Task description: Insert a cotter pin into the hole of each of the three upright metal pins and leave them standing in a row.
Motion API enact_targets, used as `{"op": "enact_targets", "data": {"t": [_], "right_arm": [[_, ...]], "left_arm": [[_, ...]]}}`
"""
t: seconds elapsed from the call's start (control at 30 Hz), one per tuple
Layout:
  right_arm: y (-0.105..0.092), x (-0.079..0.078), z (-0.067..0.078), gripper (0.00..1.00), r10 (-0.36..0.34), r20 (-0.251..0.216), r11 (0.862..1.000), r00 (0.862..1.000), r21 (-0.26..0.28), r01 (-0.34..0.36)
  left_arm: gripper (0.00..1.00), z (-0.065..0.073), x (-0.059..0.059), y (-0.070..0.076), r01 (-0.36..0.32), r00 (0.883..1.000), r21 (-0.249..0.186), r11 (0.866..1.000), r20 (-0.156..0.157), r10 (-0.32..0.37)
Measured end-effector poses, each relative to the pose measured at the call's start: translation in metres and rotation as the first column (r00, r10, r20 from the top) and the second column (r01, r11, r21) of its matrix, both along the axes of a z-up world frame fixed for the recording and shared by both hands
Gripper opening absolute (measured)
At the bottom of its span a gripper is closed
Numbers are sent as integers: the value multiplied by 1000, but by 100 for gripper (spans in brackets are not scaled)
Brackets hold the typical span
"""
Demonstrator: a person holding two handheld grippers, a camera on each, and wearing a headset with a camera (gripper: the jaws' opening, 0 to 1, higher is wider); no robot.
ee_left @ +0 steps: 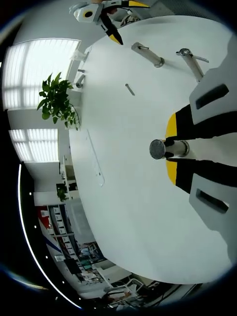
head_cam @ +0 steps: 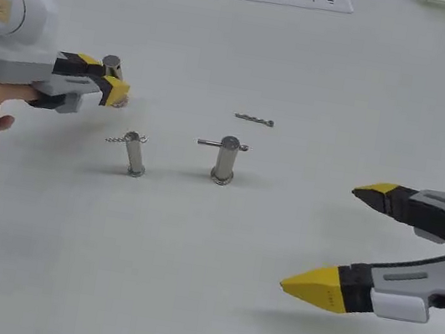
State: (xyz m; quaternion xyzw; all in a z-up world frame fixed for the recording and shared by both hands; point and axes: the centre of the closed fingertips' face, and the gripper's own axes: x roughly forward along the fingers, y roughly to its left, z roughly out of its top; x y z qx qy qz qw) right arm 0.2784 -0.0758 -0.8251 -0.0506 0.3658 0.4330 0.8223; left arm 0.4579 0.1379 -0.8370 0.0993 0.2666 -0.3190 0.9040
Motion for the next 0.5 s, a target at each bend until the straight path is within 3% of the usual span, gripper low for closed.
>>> {"op": "enact_targets", "data": {"t": [0.2, 0.3, 0.5], "right_arm": [[2, -1, 1, 100, 3, -1, 1000, 1000, 6, -3], [3, -3, 1, 99, 3, -1, 1000, 1000, 10, -3], [3, -5, -1, 100, -1, -3, 1000, 1000, 5, 2]], "left_arm": [[12, -1, 0, 1, -1, 1000, 2, 1000, 3, 1], [11, -2, -1, 1, -23, 1000, -25, 999, -22, 23], [11, -1, -2, 3, -37, 999, 4, 999, -33, 37]]}}
